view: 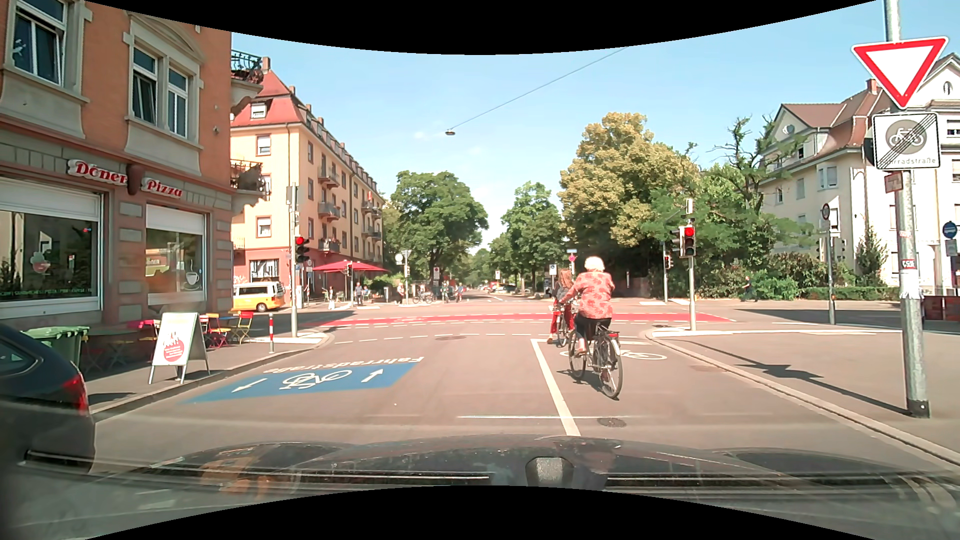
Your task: Follow the waypoints while adhering to traffic rules and regulations
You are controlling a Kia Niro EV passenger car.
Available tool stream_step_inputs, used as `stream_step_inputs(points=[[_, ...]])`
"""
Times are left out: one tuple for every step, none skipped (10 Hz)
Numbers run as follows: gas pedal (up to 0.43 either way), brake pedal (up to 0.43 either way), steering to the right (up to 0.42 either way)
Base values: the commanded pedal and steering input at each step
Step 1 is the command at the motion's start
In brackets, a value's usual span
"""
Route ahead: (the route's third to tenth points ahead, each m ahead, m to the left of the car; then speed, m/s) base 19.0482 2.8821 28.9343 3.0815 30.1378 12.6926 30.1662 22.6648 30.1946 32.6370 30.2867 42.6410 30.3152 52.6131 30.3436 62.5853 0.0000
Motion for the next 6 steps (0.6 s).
stream_step_inputs(points=[[0.000, 0.287, 0.000], [0.000, 0.287, -0.001], [0.000, 0.287, -0.002], [0.000, 0.287, -0.010], [0.000, 0.287, -0.016], [0.000, 0.287, -0.022]])
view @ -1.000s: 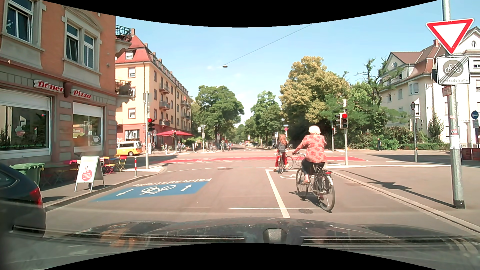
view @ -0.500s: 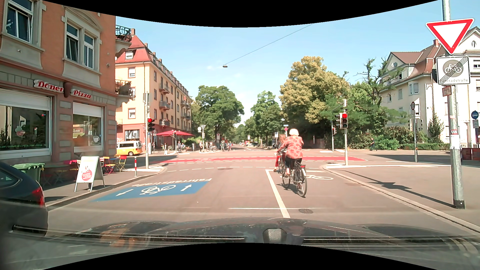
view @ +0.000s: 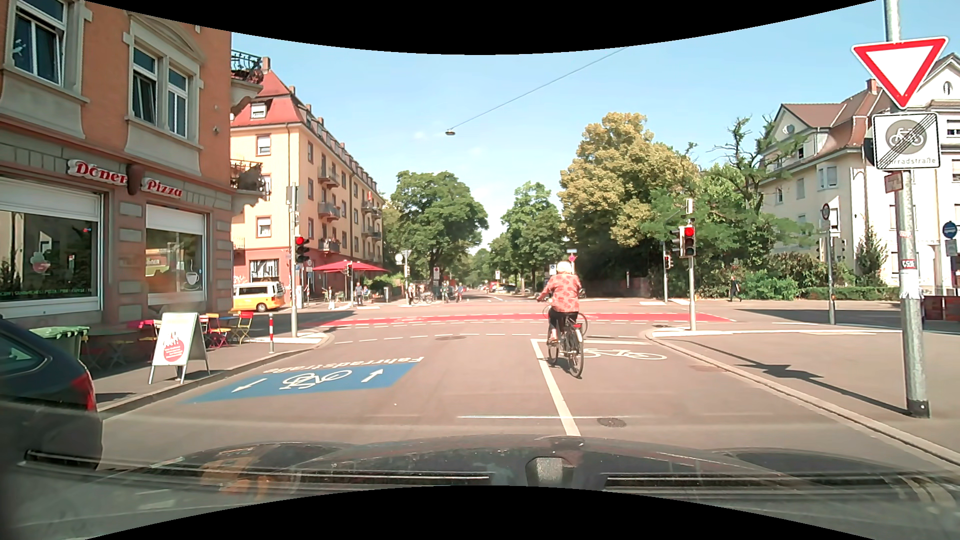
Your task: Follow the waypoints while adhering to traffic rules and regulations
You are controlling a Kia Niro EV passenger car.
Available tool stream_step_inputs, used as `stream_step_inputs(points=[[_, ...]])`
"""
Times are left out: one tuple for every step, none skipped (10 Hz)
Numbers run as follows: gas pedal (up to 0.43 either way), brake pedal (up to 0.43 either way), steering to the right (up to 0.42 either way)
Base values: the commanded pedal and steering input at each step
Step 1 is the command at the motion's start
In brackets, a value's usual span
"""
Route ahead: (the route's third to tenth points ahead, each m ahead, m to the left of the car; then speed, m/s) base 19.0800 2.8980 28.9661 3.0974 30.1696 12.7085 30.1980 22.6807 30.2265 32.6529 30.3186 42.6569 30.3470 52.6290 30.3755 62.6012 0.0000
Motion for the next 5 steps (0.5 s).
stream_step_inputs(points=[[0.000, 0.287, -0.027], [0.000, 0.287, -0.025], [0.000, 0.287, -0.014], [0.000, 0.287, 0.001], [0.000, 0.287, 0.009]])
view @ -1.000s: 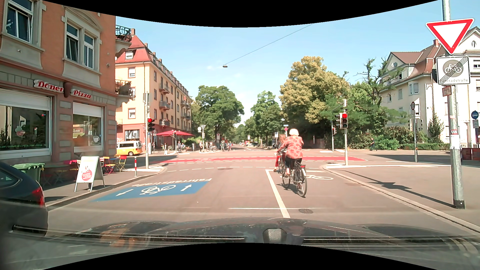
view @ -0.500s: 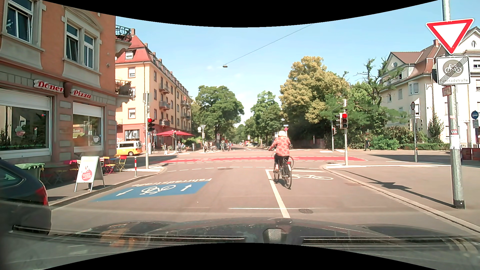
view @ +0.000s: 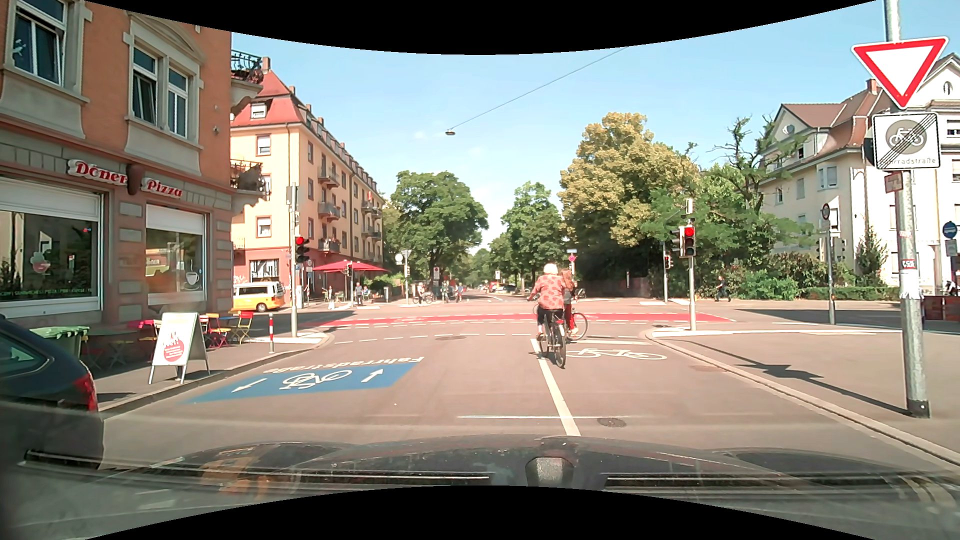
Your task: Follow the waypoints while adhering to traffic rules and regulations
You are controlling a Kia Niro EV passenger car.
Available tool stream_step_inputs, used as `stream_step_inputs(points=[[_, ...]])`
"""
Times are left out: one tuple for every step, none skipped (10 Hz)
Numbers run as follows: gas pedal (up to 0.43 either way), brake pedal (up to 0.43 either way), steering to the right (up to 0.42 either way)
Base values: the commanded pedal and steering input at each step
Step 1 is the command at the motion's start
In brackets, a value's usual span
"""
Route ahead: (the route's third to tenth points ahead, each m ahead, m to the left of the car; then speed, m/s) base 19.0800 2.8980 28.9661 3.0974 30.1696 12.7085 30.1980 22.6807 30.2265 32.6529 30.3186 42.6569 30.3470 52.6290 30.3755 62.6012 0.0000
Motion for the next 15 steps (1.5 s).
stream_step_inputs(points=[[0.000, 0.287, 0.009], [0.000, 0.287, 0.008], [0.000, 0.287, 0.009], [0.000, 0.287, 0.011], [0.000, 0.287, 0.011], [0.000, 0.287, 0.011], [0.000, 0.287, 0.012], [0.000, 0.287, 0.011], [0.000, 0.287, 0.011], [0.000, 0.287, 0.012], [0.000, 0.287, 0.011], [0.000, 0.287, 0.011], [0.000, 0.287, 0.011], [0.000, 0.287, 0.011], [0.000, 0.287, 0.011]])
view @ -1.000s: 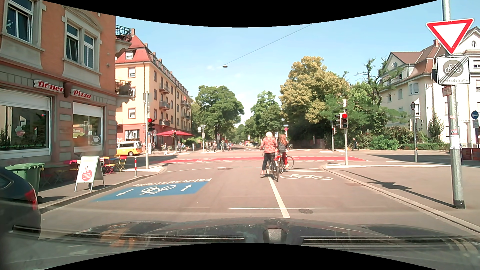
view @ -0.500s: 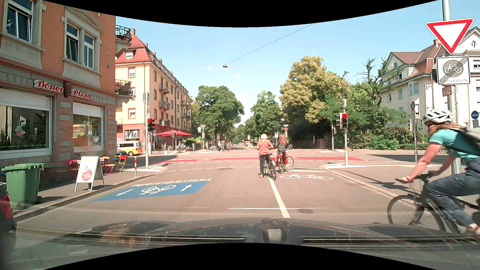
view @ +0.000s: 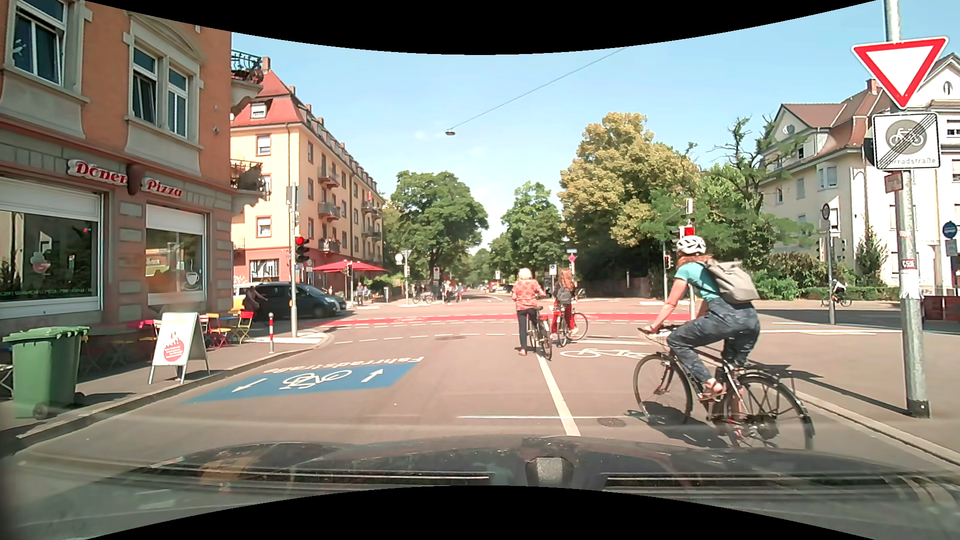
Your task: Follow the waypoints while adhering to traffic rules and regulations
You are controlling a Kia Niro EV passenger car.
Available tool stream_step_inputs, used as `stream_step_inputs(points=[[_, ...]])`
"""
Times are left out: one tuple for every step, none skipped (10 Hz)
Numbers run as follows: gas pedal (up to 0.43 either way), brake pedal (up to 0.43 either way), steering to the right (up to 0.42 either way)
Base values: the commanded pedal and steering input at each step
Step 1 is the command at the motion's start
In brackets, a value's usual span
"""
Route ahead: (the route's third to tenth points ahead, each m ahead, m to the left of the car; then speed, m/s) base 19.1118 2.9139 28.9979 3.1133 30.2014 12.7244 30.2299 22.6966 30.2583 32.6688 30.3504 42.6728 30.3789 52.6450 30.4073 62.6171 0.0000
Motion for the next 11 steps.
stream_step_inputs(points=[[0.000, 0.287, 0.011], [0.000, 0.287, 0.011], [0.000, 0.287, 0.011], [0.000, 0.287, 0.012], [0.000, 0.287, 0.011], [0.000, 0.287, 0.011], [0.000, 0.287, 0.011], [0.000, 0.287, 0.011], [0.000, 0.287, 0.011], [0.000, 0.287, 0.011], [0.000, 0.287, 0.011]])
